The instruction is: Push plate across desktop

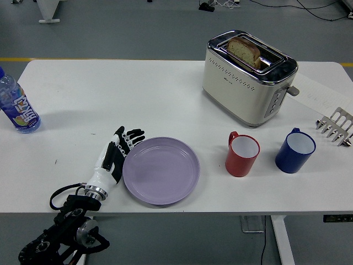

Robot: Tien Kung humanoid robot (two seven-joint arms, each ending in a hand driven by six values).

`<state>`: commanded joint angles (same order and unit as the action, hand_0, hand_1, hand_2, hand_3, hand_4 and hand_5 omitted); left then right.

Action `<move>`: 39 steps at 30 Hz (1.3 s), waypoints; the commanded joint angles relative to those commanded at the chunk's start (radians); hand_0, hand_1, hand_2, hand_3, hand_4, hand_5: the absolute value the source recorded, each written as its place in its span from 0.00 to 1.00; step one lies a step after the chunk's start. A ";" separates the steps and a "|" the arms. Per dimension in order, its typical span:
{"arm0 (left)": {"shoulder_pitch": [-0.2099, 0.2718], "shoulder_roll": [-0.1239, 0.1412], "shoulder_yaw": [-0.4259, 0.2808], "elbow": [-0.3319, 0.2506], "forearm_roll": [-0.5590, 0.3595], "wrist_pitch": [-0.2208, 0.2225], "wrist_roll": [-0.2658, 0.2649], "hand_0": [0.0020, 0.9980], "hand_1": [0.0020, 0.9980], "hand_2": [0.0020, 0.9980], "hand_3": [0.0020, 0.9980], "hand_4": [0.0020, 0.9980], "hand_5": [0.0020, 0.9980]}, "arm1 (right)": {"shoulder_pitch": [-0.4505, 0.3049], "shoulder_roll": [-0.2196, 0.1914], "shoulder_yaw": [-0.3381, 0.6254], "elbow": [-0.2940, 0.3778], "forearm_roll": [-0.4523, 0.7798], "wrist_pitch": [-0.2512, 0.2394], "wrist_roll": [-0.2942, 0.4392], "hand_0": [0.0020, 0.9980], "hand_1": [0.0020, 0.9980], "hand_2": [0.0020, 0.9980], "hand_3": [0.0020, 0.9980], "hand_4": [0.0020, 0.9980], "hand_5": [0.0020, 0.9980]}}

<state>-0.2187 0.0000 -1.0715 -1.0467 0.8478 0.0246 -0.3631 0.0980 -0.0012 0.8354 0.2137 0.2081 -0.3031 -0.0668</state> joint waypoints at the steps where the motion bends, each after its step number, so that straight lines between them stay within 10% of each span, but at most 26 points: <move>1: -0.001 0.000 0.006 0.000 -0.001 0.000 0.000 0.79 0.77 0.74 0.62 0.53 1.00 | -0.001 0.000 0.001 0.000 -0.001 0.000 0.000 0.57 0.47 0.62 0.62 0.40 0.58; 18: -0.029 0.000 0.041 -0.006 -0.010 0.001 -0.001 0.79 0.77 0.74 0.62 0.53 1.00 | 0.005 0.001 0.002 -0.001 -0.005 0.003 -0.001 0.57 0.47 0.62 0.62 0.40 0.58; 33: -0.038 0.000 -0.144 -0.045 0.035 0.013 0.021 0.78 0.77 0.74 0.62 0.53 1.00 | 0.011 0.001 -0.004 -0.002 0.001 0.009 0.001 0.57 0.47 0.62 0.62 0.40 0.58; 39: -0.020 0.024 -0.273 -0.066 0.090 -0.019 0.115 0.79 0.77 0.74 0.64 0.54 1.00 | 0.011 0.001 -0.012 -0.003 0.013 0.010 0.003 0.57 0.47 0.62 0.62 0.40 0.58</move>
<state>-0.2384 0.0242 -1.3446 -1.1123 0.9379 0.0054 -0.2485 0.1089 0.0000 0.8230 0.2111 0.2209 -0.2927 -0.0638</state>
